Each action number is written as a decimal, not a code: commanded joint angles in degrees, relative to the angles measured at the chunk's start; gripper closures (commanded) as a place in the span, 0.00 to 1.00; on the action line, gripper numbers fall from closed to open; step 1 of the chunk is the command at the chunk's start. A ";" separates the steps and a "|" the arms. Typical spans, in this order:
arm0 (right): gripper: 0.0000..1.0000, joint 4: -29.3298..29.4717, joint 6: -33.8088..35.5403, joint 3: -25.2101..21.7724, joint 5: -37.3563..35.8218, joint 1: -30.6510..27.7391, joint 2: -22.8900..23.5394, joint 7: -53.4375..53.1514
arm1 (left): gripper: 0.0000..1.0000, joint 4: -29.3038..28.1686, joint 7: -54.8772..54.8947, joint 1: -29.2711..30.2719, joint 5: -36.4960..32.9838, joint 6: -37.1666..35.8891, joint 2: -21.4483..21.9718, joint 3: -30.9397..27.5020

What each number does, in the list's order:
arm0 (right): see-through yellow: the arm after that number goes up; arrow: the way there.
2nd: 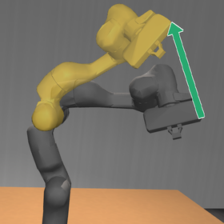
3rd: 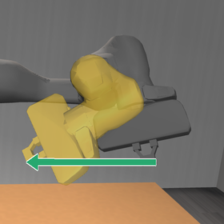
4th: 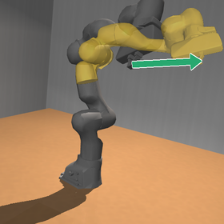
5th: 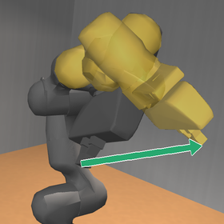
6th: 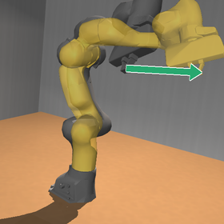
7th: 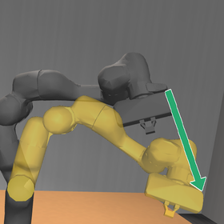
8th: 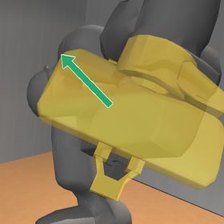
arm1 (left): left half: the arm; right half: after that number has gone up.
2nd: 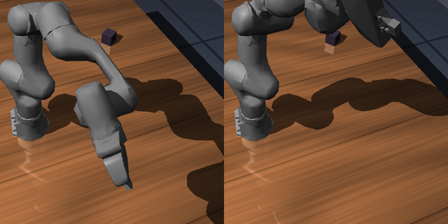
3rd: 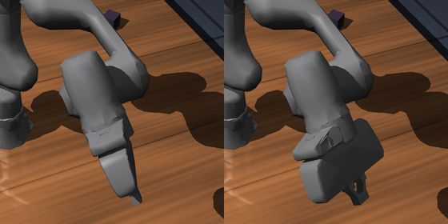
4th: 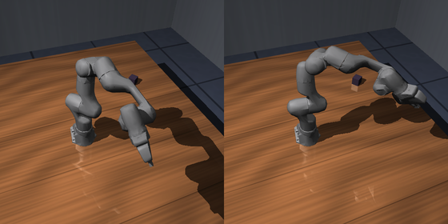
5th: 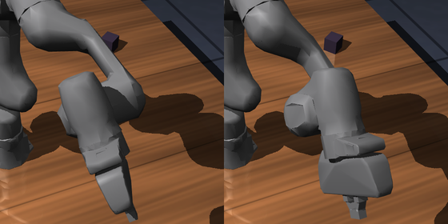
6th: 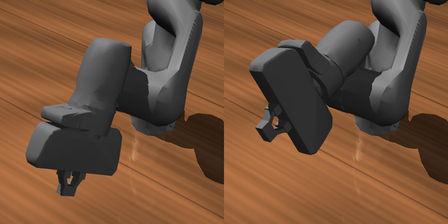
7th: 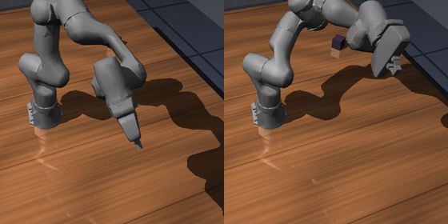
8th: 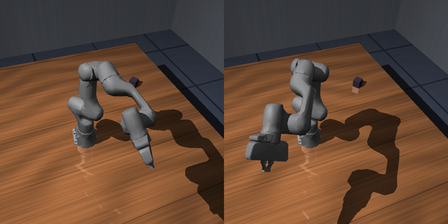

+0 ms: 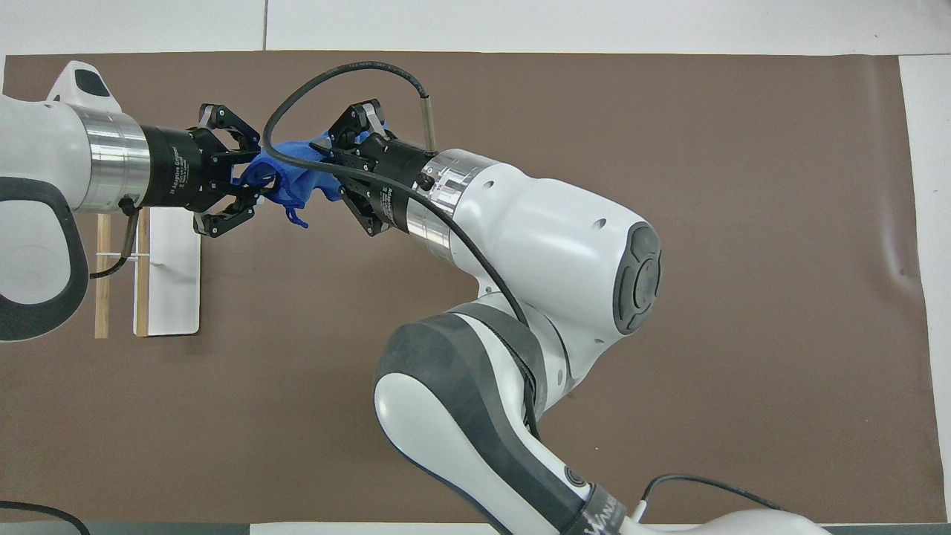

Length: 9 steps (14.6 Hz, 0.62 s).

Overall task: Right arm passes towel to left arm to hang
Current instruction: 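Close the left gripper on the towel while the right gripper holds it, then open the right gripper and withdraw it while the left gripper holds the towel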

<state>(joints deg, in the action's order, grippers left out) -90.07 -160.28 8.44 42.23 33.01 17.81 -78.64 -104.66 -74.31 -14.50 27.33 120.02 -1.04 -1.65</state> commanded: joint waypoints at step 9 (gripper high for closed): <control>0.33 -0.54 -1.79 -0.44 0.48 -0.93 0.73 11.64 | 1.00 1.13 1.80 0.00 -8.77 1.10 0.16 -0.28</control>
<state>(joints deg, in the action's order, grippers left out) -90.14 -160.88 8.23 42.23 32.68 18.55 -72.34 -103.69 -73.36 -14.59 21.34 121.16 -1.07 -1.74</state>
